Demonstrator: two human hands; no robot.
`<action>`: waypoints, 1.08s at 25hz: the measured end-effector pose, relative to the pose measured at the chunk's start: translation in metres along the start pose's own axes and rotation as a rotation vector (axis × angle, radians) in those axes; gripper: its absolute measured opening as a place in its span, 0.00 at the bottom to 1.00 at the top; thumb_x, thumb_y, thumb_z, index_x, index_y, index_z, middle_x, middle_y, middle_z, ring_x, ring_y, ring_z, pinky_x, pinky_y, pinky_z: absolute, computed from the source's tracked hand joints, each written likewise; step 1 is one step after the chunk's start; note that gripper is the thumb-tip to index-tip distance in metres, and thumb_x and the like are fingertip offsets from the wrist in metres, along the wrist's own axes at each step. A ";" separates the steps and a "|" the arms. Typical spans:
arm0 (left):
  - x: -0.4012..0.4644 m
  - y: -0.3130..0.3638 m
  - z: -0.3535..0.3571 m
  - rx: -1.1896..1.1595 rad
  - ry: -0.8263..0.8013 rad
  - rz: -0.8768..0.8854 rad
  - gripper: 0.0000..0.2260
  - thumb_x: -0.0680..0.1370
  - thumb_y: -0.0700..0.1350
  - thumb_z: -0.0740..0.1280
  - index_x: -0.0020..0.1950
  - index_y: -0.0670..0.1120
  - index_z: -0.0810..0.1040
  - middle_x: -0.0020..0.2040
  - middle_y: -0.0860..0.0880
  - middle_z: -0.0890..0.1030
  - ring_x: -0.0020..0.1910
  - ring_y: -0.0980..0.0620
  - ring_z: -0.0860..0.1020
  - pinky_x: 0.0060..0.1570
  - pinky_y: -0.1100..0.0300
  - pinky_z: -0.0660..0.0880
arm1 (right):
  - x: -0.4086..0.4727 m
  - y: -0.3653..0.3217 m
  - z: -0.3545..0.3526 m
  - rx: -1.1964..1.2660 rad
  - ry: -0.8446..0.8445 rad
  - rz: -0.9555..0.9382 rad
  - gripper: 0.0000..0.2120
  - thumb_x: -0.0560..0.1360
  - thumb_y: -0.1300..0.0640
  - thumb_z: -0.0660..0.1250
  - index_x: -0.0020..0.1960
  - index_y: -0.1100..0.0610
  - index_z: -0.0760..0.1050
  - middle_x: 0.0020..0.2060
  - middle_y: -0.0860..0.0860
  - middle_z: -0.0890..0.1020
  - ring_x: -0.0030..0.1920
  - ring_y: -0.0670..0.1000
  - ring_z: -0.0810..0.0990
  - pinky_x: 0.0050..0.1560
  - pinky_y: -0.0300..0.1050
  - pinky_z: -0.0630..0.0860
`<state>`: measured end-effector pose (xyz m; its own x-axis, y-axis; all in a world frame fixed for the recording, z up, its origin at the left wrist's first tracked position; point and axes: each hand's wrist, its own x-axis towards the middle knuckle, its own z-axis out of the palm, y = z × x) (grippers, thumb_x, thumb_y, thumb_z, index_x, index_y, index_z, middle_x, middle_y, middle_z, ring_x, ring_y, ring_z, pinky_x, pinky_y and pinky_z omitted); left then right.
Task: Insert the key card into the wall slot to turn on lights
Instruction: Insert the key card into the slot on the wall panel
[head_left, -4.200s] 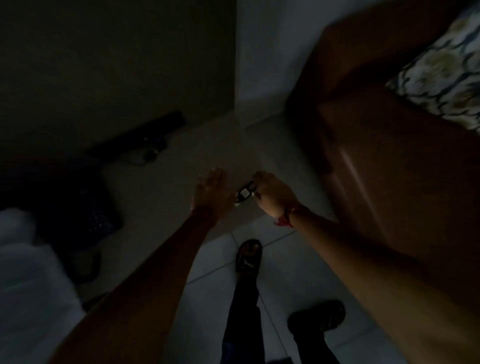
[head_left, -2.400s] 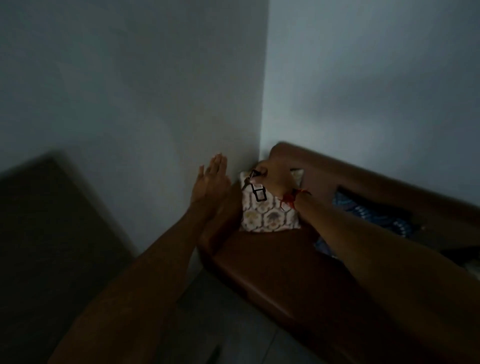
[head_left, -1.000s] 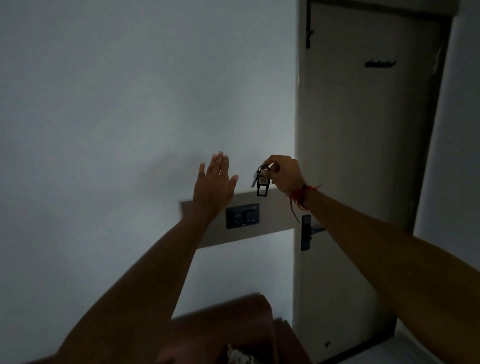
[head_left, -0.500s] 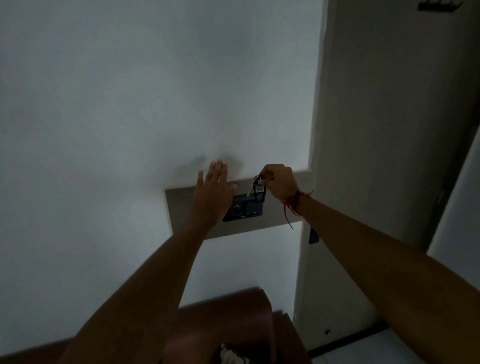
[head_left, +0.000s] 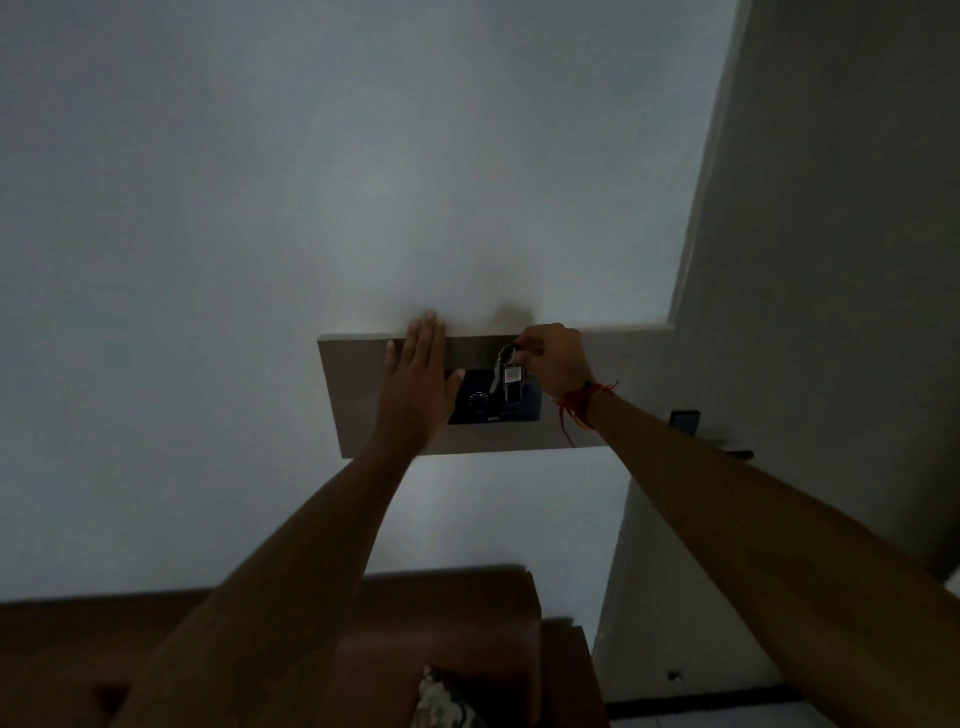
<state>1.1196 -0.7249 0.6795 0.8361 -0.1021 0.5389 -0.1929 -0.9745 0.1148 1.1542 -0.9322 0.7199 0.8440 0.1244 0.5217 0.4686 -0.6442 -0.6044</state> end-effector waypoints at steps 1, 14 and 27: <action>0.001 0.002 0.002 0.006 0.002 -0.007 0.33 0.85 0.57 0.55 0.84 0.43 0.46 0.85 0.43 0.47 0.84 0.44 0.46 0.82 0.41 0.49 | 0.001 0.001 0.001 0.007 0.003 -0.011 0.05 0.72 0.67 0.71 0.47 0.67 0.83 0.43 0.65 0.85 0.43 0.61 0.84 0.50 0.60 0.82; 0.004 0.004 0.012 0.060 0.011 0.014 0.32 0.85 0.57 0.54 0.84 0.43 0.48 0.85 0.43 0.49 0.84 0.45 0.47 0.82 0.40 0.50 | 0.006 0.006 0.003 0.001 0.070 -0.026 0.05 0.72 0.66 0.70 0.47 0.65 0.82 0.44 0.63 0.85 0.45 0.60 0.83 0.49 0.48 0.78; 0.004 -0.001 0.019 0.042 0.041 0.020 0.33 0.84 0.57 0.56 0.84 0.44 0.49 0.85 0.44 0.49 0.84 0.45 0.48 0.82 0.39 0.49 | 0.005 0.004 0.016 -0.198 -0.061 -0.205 0.07 0.71 0.71 0.64 0.38 0.62 0.71 0.40 0.62 0.77 0.42 0.60 0.76 0.40 0.52 0.70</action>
<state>1.1328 -0.7285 0.6653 0.8103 -0.1139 0.5749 -0.1870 -0.9799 0.0694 1.1643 -0.9221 0.7108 0.7542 0.3084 0.5797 0.5757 -0.7352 -0.3578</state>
